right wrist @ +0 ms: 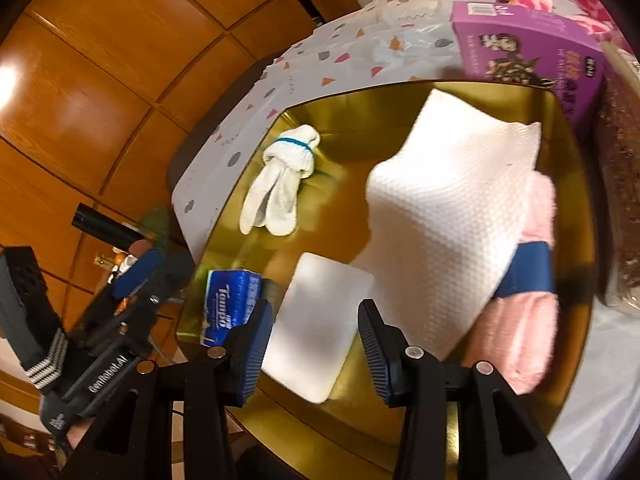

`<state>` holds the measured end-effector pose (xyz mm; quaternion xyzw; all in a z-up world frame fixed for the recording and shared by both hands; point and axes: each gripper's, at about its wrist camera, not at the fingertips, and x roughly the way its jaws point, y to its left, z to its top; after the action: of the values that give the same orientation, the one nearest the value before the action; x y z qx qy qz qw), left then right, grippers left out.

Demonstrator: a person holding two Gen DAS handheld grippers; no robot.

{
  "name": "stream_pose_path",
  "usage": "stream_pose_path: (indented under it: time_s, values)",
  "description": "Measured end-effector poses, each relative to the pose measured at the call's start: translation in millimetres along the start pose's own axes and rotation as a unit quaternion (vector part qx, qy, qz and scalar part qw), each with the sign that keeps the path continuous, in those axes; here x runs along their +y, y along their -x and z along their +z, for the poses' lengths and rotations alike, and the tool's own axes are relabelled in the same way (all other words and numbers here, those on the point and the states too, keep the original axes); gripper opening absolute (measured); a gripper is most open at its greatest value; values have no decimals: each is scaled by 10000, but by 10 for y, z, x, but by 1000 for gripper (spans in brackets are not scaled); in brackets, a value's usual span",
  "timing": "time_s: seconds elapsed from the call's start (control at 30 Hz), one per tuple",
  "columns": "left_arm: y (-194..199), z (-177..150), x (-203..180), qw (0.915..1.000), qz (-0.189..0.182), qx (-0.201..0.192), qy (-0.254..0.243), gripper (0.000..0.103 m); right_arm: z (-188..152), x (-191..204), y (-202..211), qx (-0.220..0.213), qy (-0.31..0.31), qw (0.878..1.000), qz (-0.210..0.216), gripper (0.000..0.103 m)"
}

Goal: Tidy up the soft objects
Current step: 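Lower the white sponge into the gold tray and open the right gripper, then move both tools back toward the blue plush and brown scrunchie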

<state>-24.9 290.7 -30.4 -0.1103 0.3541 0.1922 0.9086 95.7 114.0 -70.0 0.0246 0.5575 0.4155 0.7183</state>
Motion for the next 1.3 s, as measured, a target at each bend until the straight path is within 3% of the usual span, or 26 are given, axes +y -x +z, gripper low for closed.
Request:
stream_pose_path:
  time_s: [0.2,0.33,0.53,0.63,1.1,1.3]
  values:
    - [114,25,-149,9997,87,-180,-148,87,-141,9,221,-306,242,9985,-377,45]
    - [179,23,-238,9994,108,-254,-218,97,-213,25,388,-540,438,9947,-752,53]
    - [244,4,-332,9994,37,-255,-219,102,-308,-31,671,-899,635,9858,-1268,54]
    - [262,-3,-392,9993,15,-248,-270,103,-361,-106,843,-1093,653,9806,-1491,63]
    - [427,-87,-882,9955,-65,-387,-868,103,-628,-949,1702,-1706,-169,9553,-2408,71]
    - [514,-132,-1181,9907,-410,-482,-1206,103,-829,-1474,2223,-2089,-785,9275,-3000,76]
